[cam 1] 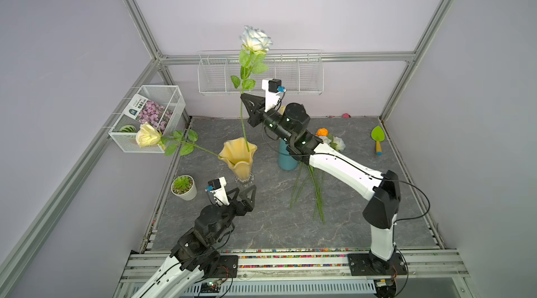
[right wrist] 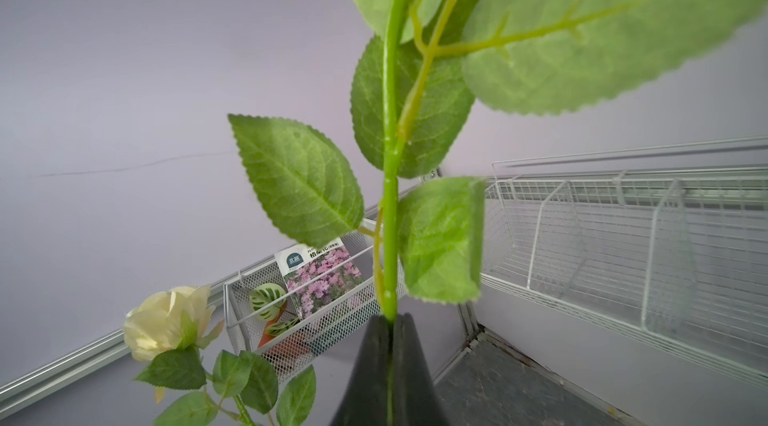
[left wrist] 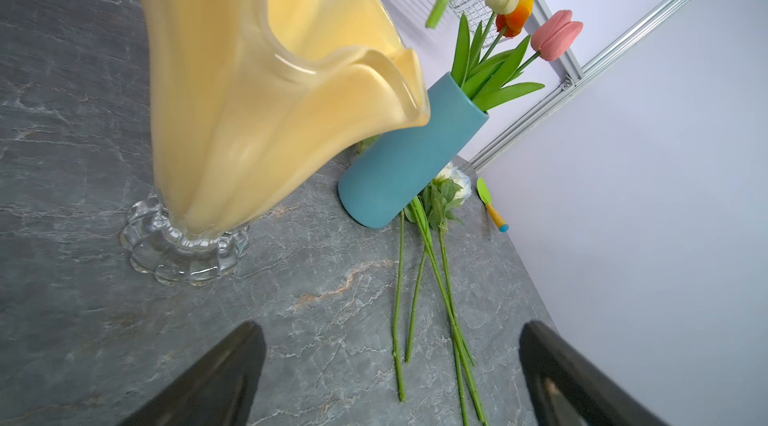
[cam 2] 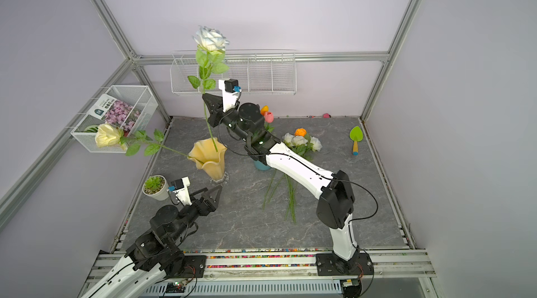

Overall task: Arrange the flowers in different vases according to their variety
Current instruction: Insert the flower into the vase.

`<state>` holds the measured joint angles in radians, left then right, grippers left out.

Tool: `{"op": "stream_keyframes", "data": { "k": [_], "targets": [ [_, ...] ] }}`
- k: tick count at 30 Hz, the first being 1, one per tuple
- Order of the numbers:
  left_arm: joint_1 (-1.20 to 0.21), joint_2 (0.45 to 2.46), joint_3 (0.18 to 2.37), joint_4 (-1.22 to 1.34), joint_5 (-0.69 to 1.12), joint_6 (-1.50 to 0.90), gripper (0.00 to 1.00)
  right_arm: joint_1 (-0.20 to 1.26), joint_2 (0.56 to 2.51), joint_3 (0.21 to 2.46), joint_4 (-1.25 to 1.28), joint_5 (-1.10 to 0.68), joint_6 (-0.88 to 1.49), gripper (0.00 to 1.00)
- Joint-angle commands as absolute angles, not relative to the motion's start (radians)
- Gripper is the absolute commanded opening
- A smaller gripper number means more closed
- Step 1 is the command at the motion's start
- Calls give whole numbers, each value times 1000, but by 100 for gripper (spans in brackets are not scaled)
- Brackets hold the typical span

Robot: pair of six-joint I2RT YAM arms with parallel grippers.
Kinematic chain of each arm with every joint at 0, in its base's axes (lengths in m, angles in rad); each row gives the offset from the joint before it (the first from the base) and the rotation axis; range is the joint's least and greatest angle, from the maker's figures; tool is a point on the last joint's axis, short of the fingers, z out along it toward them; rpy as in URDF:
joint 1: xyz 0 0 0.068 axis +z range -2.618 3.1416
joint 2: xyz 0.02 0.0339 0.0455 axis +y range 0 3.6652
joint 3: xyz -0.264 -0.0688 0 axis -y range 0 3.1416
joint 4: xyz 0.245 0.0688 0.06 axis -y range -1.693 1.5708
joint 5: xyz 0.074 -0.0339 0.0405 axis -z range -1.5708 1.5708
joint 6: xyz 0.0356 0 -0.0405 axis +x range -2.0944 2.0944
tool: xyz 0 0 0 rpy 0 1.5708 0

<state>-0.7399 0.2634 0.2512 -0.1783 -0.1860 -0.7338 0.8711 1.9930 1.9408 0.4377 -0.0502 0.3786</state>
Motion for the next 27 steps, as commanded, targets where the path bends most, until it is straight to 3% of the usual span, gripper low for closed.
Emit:
{"op": "stream_keyframes", "data": {
  "k": [1,8,21,27],
  "targets": [
    [-742,251,255,-222,-201,-749,100,882,2056,2018,505,-76,361,0],
    [-742,238,268,-267,-224,-768,100,896,2153,2012,544,-156,342,0],
    [-742,181,281,-339,-273,-771,100,926,2095,1623,671,-229,278,0],
    [-742,166,301,-349,-291,-766,100,934,2036,1557,628,-274,245,30]
  ]
}}
